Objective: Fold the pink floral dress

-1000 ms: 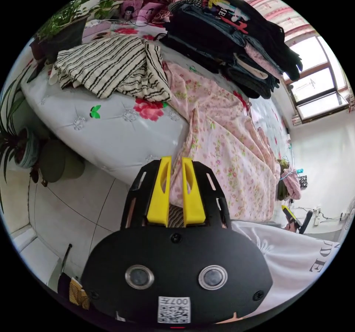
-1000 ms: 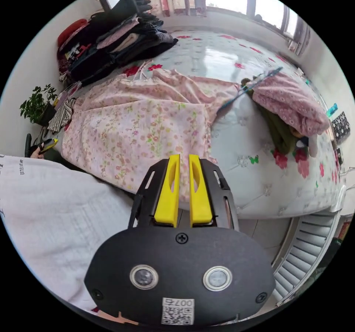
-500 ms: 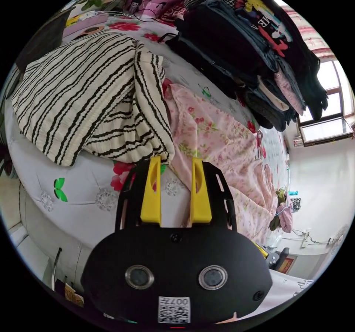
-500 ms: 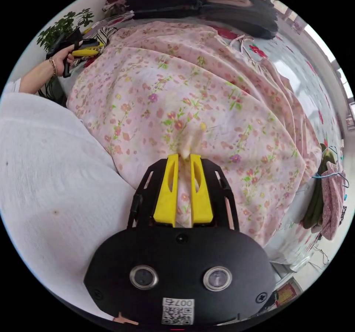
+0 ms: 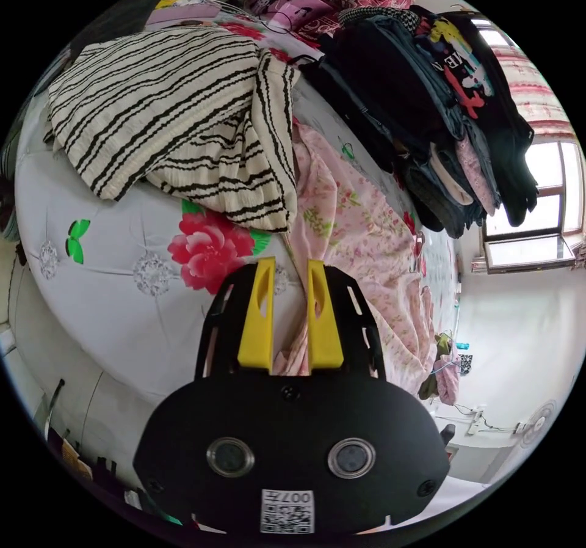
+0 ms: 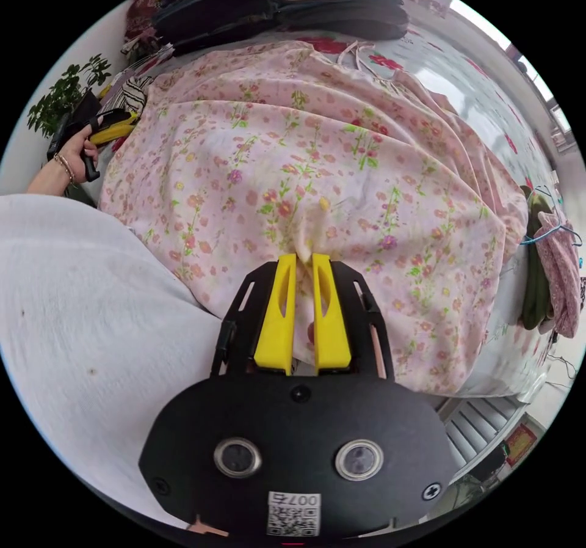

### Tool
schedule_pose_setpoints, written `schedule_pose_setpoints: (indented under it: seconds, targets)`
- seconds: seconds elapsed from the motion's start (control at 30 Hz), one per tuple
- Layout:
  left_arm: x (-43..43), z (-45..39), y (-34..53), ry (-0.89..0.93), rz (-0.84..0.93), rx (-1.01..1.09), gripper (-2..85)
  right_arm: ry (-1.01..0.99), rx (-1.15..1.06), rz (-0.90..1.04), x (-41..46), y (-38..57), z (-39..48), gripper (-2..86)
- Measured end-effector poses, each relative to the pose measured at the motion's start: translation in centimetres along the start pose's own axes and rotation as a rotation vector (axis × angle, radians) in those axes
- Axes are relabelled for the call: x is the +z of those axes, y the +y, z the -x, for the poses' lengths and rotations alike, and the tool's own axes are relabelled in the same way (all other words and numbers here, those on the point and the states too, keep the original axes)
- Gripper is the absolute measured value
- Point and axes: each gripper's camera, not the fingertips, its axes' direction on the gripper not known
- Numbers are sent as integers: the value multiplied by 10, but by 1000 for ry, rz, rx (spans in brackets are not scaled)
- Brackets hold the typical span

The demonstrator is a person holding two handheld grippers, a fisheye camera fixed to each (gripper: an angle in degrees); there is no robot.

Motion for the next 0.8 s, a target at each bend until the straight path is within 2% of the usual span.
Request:
schedule_pose_setpoints:
  seconds: [0.2, 0.33, 0.4, 0.5, 0.63, 0.8]
  targets:
    - [4, 10, -29, 65, -18, 11, 77, 3, -16, 0, 7, 8, -1, 48]
    - [12, 24, -51, 153, -20, -53, 9, -37, 13, -12, 10, 16, -10, 46]
    - [14, 29, -53, 235, -13, -65, -3, -41, 22, -13, 11, 19, -12, 45]
    - [-1, 29, -42, 343, -100, -41, -8, -53, 49, -27, 13, 26, -17, 44]
    - [-34, 22, -17, 308, -243, 52, -10, -99, 93, -45, 15, 36, -29, 45]
    - [-24, 57, -6, 278, -216, -102, -10, -144, 124, -69, 17, 47, -43, 47]
